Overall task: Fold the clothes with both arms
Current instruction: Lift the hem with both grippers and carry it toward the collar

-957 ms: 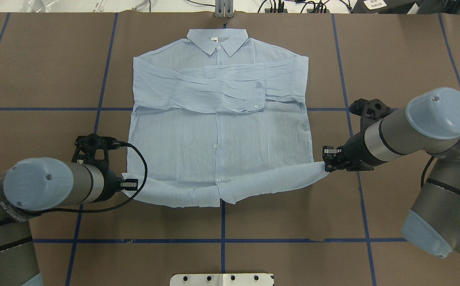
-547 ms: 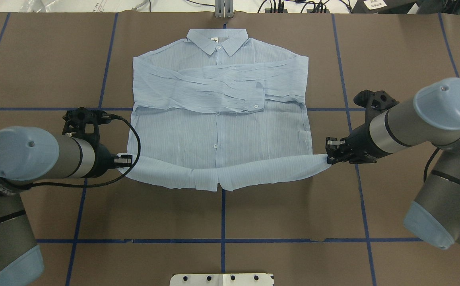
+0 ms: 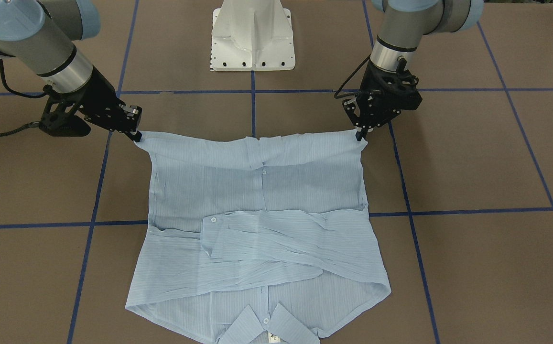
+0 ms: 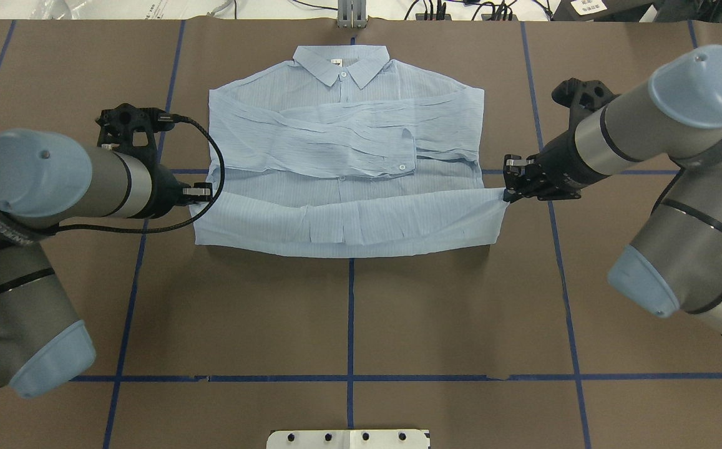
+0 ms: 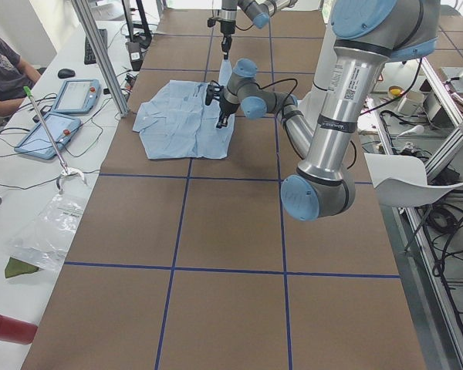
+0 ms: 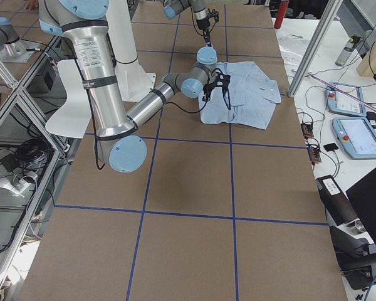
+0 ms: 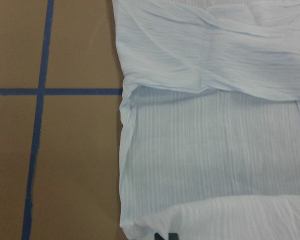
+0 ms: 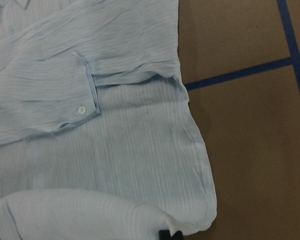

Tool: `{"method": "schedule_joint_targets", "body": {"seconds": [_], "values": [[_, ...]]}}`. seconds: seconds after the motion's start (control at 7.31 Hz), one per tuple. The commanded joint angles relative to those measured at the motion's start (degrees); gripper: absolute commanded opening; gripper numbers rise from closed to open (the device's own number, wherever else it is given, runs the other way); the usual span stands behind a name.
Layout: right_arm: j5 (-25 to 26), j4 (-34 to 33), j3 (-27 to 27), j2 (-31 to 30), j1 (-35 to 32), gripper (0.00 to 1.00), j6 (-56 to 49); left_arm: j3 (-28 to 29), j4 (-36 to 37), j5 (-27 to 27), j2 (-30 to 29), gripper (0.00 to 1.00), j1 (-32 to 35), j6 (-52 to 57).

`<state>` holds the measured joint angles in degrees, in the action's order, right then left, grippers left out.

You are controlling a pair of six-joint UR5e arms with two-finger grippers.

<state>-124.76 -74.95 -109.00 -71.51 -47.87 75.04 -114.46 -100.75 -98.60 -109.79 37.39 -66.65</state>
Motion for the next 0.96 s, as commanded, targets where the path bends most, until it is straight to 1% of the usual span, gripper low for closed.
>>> {"method": "schedule_joint_targets", "body": {"seconds": [0.0,0.14,0.41,0.68,0.82], "values": [[-1.19,0.06,7.9,6.27,-3.8,0.0,-3.92,5.1,-0.49,-1.85,-4.11,0.0,4.69,3.61],[-1.36,0.06,11.5,9.69,-4.77,0.0,-4.02,7.39,-1.98,-2.65,-5.34,0.0,7.06,4.59],[-2.06,0.15,19.31,14.88,-7.05,0.0,-6.73,15.63,-10.03,-4.58,-6.66,0.0,10.41,6.62],[-2.95,0.24,25.91,20.68,-8.9,0.0,-7.8,24.25,-16.99,-5.29,-9.29,0.0,12.0,6.62],[-2.95,0.33,31.17,24.62,-9.17,0.0,-8.15,26.63,-19.02,-5.38,-9.91,0.0,12.18,6.62]]}}
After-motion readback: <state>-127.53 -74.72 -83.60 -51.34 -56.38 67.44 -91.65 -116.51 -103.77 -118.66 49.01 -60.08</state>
